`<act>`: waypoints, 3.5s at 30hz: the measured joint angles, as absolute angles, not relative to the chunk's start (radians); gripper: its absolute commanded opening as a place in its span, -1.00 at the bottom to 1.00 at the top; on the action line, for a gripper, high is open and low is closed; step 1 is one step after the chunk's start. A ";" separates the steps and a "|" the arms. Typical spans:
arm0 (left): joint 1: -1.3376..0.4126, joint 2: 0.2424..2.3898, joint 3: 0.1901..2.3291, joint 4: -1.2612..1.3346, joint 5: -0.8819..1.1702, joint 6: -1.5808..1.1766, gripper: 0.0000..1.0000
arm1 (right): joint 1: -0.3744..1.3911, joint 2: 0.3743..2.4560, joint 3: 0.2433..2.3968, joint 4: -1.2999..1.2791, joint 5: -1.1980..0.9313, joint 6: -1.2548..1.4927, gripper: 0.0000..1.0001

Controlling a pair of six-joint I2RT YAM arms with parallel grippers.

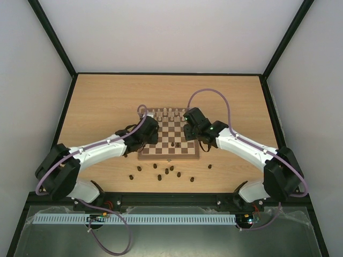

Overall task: Set up the chess pieces on the board
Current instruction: Place the chess piece on the chessboard, then pick up the chess piece at the center of the board.

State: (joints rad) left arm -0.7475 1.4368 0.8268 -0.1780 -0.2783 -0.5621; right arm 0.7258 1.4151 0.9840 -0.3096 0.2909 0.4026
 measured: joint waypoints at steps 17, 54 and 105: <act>-0.874 1.552 0.898 -0.194 -0.214 -0.514 -0.79 | 0.694 1.414 0.976 -0.316 0.297 0.410 -0.22; -0.900 1.618 0.921 -0.206 -0.191 -0.516 -0.32 | 0.693 1.413 0.973 -0.317 0.297 0.411 -0.18; -0.740 1.165 0.746 -0.200 -0.330 -0.603 0.98 | 0.493 1.583 0.868 -0.334 0.296 0.493 -0.43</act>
State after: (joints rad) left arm -0.7399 1.1652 0.7460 -0.2001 -0.3298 -0.6025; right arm 0.4931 1.5829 0.8677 -0.3340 0.2958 0.4927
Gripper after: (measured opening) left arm 0.989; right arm 0.306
